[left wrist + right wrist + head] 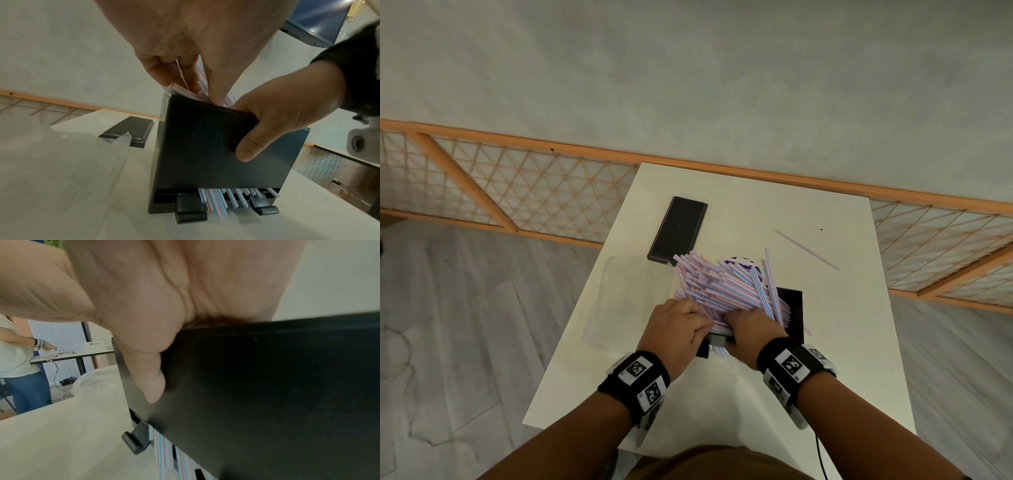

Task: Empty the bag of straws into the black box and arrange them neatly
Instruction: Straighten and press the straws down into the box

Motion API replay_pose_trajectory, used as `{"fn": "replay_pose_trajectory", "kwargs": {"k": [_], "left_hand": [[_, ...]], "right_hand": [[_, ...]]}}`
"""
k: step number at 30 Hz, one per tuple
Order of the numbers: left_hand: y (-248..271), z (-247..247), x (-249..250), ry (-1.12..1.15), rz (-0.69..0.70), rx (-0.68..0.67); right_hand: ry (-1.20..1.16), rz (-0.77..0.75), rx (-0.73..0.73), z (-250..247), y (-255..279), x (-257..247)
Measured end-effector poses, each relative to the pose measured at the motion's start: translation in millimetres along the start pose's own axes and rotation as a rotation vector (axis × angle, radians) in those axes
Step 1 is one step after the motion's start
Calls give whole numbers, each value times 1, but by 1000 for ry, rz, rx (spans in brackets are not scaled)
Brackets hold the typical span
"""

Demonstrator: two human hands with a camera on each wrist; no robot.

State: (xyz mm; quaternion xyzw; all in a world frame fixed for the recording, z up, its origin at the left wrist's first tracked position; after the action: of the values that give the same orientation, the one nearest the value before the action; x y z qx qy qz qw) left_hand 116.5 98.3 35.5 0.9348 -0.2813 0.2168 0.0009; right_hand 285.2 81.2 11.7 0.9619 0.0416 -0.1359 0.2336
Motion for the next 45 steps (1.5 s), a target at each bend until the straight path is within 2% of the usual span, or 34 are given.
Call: {"fn": "replay_pose_trajectory", "kwargs": {"k": [10,13,17,21,23,28,33,36,45], "left_hand": [[-2,3,-6,76,-59,-88],[-2,-4,-4,60,-94,-72],[2,-14,-8,90,-282,-23],[5,-12,-17,233,-362,-76],[6,-9,-16,244,-317,-100],[5,7,-3,133,-58,-137],[0,15,-3,79,-9,-184],[-1,16,-3,36,8,-206],[-5,12,-3,-91,26,-291]], "right_hand": [[13,-31,148,-7,6,-11],[-13,-16,122,-8,8,-14],[-53,-4,59,-5,7,-11],[-95,20,-23,-4,1,-10],[-85,40,-74,-4,-5,-11],[41,70,-189,-7,-19,-18],[93,78,-250,-5,-25,-24],[87,65,-215,-3,-24,-22],[43,-9,39,1,-11,-19]]}}
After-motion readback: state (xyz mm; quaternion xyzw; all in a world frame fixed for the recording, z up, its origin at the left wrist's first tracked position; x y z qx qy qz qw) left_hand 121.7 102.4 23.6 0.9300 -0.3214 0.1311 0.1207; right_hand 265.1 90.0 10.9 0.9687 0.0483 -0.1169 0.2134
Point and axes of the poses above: each hand's wrist, its own y-axis away from the middle knuckle, its own z-axis out of the palm, x = y × z, the point moved 4 cm from there along -y, towards the middle knuckle, and after that the axes turned 5 degrees about -y, right-handed, at the moved point
